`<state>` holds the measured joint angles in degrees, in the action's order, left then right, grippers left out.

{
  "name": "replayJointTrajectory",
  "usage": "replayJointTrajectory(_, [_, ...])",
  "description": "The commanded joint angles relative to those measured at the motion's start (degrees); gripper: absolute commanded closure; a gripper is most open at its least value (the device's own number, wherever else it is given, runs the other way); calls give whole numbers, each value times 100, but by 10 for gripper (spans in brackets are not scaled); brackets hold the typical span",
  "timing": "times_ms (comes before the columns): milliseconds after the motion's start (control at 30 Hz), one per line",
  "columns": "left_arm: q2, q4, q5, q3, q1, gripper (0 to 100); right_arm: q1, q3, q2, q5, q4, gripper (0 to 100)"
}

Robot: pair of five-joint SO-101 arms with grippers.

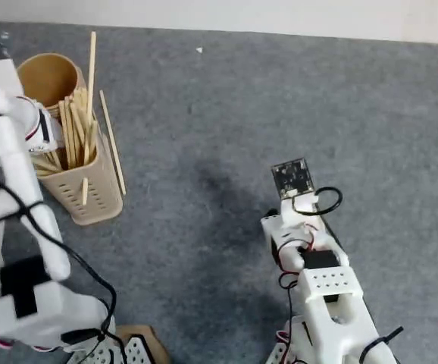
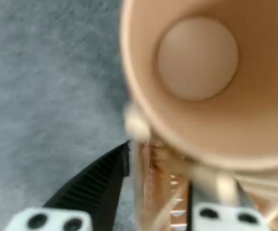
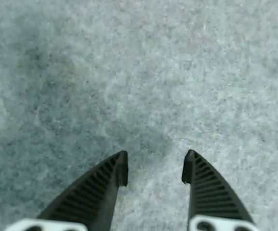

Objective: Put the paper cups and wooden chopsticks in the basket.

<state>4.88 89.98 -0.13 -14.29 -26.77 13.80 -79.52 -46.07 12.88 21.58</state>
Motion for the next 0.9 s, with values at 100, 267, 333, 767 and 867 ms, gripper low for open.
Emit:
replayJointTrajectory(100, [919, -598, 53, -136, 66, 863, -48, 22, -136, 44, -84, 800])
replayJointTrajectory(267, [1147, -677, 44, -1112, -356, 986, 75, 22, -136, 44, -84, 800])
replayJointTrajectory(333, [1218, -659, 26, -1534, -470, 992, 84, 13, -136, 44, -84, 800])
replayJointTrajectory(767, [1868, -378, 18, -2862, -884, 951, 84, 13, -136, 44, -92, 800])
replayJointTrajectory(867, [1807, -53, 26, -3257, -866, 807, 84, 13, -136, 44, -92, 800])
